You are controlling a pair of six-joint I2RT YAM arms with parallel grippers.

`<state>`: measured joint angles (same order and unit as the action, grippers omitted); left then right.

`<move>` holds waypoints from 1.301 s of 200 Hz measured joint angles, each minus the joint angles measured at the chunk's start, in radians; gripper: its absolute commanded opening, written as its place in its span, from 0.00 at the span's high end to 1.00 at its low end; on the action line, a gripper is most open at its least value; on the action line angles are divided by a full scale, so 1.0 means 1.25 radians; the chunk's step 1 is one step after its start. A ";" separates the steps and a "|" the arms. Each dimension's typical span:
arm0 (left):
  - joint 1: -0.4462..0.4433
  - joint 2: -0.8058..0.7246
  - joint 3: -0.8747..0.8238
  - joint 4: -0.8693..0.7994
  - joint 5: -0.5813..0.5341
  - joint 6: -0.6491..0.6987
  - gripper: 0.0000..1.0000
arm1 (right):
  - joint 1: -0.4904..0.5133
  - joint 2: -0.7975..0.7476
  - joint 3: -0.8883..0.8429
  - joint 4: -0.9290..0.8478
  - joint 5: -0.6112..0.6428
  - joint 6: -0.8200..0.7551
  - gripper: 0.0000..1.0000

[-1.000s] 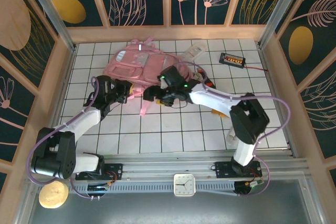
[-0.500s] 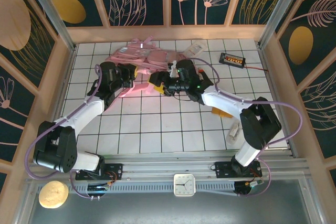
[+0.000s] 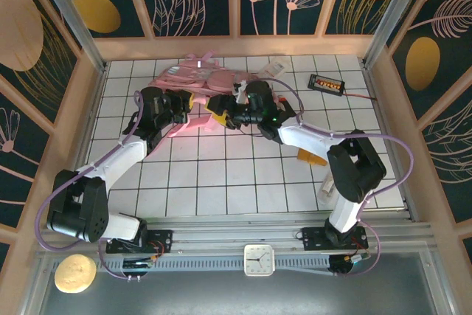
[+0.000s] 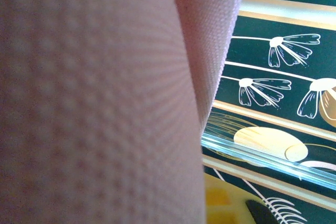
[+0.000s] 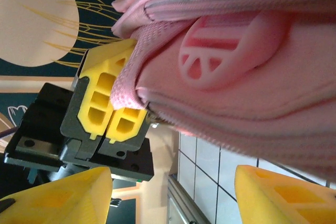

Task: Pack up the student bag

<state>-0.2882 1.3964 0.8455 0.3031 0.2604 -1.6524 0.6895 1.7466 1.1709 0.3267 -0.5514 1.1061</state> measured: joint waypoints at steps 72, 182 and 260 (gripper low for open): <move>-0.004 0.000 0.000 0.001 -0.003 -0.004 1.00 | -0.013 0.034 0.034 0.001 0.000 -0.023 0.41; -0.011 0.000 0.000 0.007 -0.013 -0.021 1.00 | -0.016 0.052 0.038 0.029 -0.015 -0.043 0.62; -0.014 0.000 0.000 0.006 -0.019 -0.022 1.00 | -0.017 0.052 0.038 0.036 -0.015 -0.042 0.63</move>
<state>-0.3061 1.3960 0.8455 0.3111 0.2363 -1.6802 0.6682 1.8118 1.2182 0.3714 -0.5701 1.0531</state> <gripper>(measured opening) 0.077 0.371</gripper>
